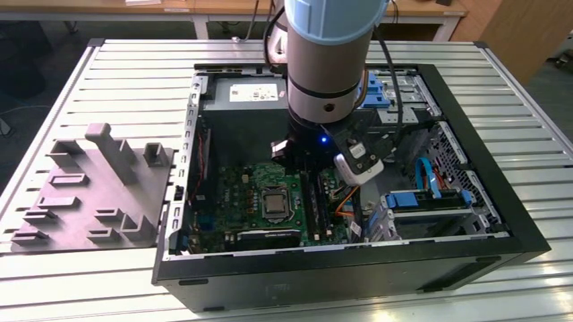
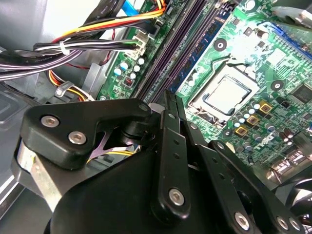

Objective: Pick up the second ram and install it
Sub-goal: 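Insert the second ram into the second slot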

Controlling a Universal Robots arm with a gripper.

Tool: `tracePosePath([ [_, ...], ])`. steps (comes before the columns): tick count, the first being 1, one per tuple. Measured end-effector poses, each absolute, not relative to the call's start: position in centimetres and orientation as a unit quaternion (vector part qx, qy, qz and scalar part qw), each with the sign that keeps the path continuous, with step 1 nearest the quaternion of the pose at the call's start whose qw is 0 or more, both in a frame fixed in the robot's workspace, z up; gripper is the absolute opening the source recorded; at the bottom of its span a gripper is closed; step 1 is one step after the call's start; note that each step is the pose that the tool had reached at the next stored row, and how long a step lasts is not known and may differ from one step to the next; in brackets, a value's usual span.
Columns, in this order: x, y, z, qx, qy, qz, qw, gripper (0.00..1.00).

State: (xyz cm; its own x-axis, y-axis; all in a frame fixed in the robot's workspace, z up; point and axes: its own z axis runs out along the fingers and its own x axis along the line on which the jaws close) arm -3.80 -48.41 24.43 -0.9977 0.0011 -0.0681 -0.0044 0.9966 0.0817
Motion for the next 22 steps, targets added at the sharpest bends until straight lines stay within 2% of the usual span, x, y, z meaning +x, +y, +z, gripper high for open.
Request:
tracePosePath([
  [22, -3.8, -48.7, 23.2, 0.006, 0.998, 0.044, 0.034, 0.11],
])
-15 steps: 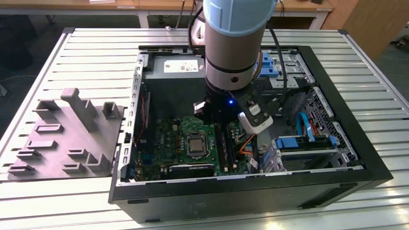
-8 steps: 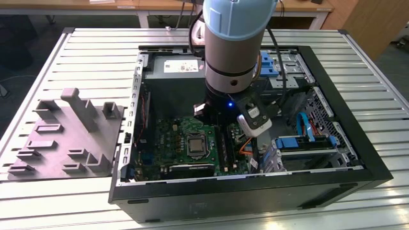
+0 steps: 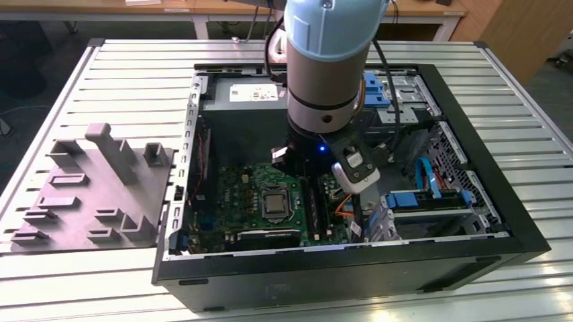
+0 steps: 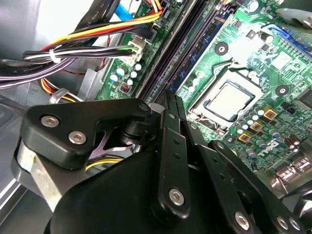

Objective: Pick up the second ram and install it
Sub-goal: 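Insert the second ram into the second slot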

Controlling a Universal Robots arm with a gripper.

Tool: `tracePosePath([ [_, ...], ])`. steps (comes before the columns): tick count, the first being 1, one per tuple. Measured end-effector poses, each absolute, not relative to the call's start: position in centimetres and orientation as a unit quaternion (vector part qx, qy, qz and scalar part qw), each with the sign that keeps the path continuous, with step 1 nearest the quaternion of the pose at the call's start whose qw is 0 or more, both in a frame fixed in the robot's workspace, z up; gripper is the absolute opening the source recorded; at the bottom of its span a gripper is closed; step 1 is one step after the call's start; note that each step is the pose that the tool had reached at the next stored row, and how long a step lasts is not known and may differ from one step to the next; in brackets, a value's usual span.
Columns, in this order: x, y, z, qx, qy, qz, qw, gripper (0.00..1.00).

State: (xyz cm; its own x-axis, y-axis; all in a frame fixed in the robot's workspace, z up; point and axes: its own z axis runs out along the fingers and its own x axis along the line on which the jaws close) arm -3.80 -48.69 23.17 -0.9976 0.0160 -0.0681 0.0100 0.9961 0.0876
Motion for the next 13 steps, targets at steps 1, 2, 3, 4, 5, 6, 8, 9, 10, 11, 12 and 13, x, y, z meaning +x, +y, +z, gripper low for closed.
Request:
tracePosePath([
  [1, -3.80, -48.70, 23.14, 0.006, 0.998, 0.044, 0.034, 0.11],
  [2, -3.80, -48.70, 23.12, 0.006, 0.998, 0.044, 0.034, 0.11],
  [3, -3.79, -48.71, 23.10, 0.006, 0.998, 0.044, 0.034, 0.11],
  [4, -3.79, -48.73, 23.08, 0.006, 0.998, 0.044, 0.034, 0.11],
  [5, -3.79, -48.75, 23.07, 0.006, 0.998, 0.044, 0.034, 0.11],
  [6, -3.79, -48.77, 23.05, 0.006, 0.998, 0.044, 0.034, 0.11],
  [8, -3.79, -48.81, 23.02, 0.006, 0.998, 0.044, 0.034, 0.11],
  [9, -3.79, -48.84, 23.00, 0.006, 0.998, 0.044, 0.034, 0.11],
  [10, -3.80, -48.86, 22.98, 0.007, 0.998, 0.044, 0.034, 0.11],
  [11, -3.79, -48.89, 22.97, 0.007, 0.998, 0.044, 0.034, 0.11],
  [12, -3.80, -48.92, 22.96, 0.007, 0.998, 0.044, 0.034, 0.11],
  [13, -3.80, -48.93, 22.94, 0.007, 0.998, 0.044, 0.034, 0.11],
])
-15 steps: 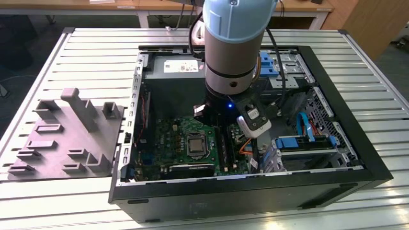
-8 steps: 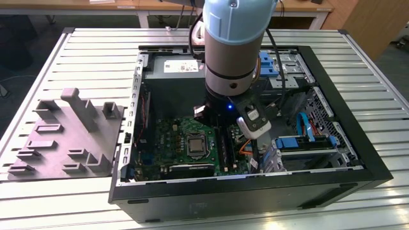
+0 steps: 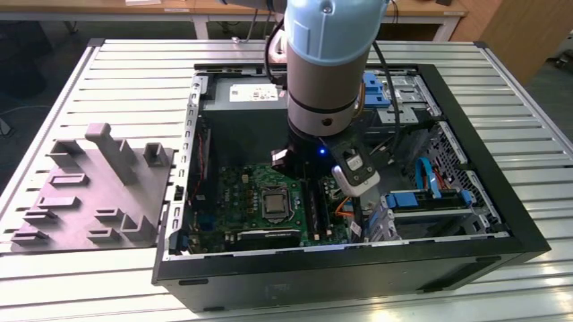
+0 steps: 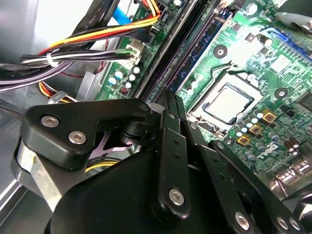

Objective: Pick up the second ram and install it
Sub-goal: 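Insert the second ram into the second slot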

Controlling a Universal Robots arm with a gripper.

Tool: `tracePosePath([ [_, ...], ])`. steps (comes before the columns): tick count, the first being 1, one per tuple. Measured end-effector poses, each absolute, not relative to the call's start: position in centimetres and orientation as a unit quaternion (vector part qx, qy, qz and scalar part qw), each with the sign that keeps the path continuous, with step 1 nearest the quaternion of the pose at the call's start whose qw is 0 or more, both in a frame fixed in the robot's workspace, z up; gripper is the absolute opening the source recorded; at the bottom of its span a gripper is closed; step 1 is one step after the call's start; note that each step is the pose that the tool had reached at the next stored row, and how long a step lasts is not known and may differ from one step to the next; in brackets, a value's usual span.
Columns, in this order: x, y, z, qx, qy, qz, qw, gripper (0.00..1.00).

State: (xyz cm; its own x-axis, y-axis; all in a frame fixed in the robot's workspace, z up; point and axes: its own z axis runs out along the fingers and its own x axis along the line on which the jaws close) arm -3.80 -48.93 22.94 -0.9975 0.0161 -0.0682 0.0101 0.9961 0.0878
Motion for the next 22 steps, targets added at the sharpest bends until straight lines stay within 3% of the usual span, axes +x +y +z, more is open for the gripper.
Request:
tracePosePath([
  [22, -3.79, -49.10, 22.57, 0.007, 0.998, 0.044, 0.034, 0.11],
])
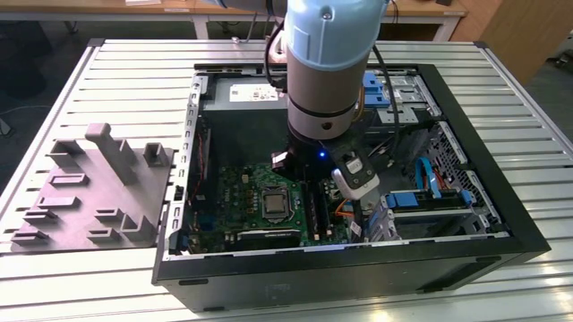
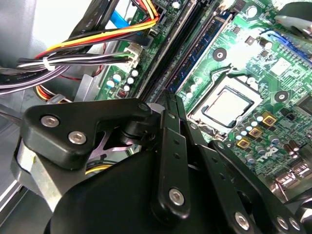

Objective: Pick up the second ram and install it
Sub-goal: 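Insert the second ram into the second slot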

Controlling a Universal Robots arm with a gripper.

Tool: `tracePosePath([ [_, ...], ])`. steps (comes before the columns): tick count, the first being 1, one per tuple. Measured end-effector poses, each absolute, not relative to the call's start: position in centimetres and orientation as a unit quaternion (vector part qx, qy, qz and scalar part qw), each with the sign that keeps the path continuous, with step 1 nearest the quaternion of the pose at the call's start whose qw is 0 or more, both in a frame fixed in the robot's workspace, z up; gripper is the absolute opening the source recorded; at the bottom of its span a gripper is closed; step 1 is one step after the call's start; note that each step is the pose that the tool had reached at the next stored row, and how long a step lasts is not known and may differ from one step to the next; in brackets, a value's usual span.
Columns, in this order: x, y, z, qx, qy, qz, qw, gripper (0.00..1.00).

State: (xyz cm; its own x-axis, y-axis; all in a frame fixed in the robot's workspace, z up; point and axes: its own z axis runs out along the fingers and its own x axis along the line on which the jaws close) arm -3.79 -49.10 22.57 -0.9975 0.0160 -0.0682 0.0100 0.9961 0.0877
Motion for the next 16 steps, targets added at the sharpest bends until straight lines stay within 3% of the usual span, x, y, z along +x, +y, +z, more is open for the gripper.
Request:
tracePosePath([
  [16, -3.80, -49.10, 22.25, 0.007, 0.998, 0.051, 0.034, 0.11],
])
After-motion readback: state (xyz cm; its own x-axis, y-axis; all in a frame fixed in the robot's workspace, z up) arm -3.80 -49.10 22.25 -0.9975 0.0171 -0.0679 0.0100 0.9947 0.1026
